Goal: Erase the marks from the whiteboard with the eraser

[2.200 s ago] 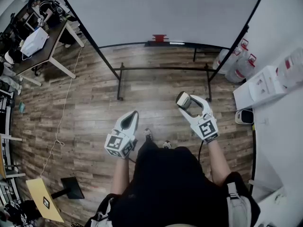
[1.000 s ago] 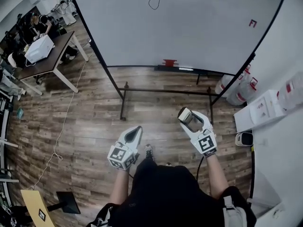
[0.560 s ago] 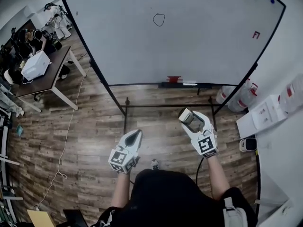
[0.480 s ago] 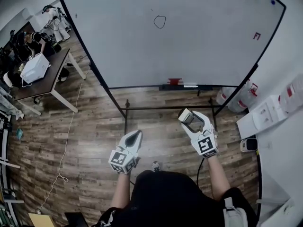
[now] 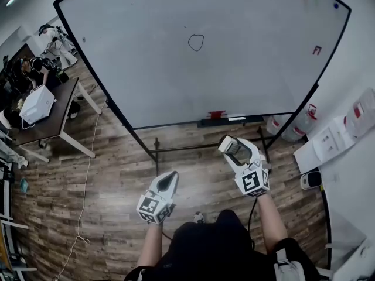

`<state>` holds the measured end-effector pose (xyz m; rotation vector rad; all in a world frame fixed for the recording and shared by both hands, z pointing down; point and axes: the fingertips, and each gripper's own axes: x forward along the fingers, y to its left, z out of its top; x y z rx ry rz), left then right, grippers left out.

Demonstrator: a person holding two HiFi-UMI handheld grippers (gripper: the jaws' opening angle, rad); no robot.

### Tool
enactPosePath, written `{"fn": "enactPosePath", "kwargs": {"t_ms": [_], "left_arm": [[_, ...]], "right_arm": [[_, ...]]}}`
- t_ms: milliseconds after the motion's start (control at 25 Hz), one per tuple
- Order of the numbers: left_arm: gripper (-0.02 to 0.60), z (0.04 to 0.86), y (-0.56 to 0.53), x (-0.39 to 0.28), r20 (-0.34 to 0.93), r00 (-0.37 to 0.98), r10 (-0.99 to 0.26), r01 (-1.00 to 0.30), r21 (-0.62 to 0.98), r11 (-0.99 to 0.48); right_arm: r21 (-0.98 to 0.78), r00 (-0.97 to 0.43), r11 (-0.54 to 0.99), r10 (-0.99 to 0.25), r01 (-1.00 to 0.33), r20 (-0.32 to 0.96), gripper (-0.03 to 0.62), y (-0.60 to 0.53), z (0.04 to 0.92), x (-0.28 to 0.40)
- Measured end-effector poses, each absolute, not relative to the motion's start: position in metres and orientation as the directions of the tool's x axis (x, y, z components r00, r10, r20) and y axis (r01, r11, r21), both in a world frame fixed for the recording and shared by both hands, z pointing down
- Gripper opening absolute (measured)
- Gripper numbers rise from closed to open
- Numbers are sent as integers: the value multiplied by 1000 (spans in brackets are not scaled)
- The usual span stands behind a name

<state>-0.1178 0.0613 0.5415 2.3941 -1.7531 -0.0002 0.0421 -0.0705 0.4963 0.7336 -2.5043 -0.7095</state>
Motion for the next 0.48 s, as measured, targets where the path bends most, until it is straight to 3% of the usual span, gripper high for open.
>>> {"fn": "enactPosePath", "kwargs": {"t_ms": [480], "left_arm": [[9,530,-4,-130,99,266,-959,-960,121,-253]], "right_arm": [[719,-748,591,-646,-365,151,253,-168,425,1]]}}
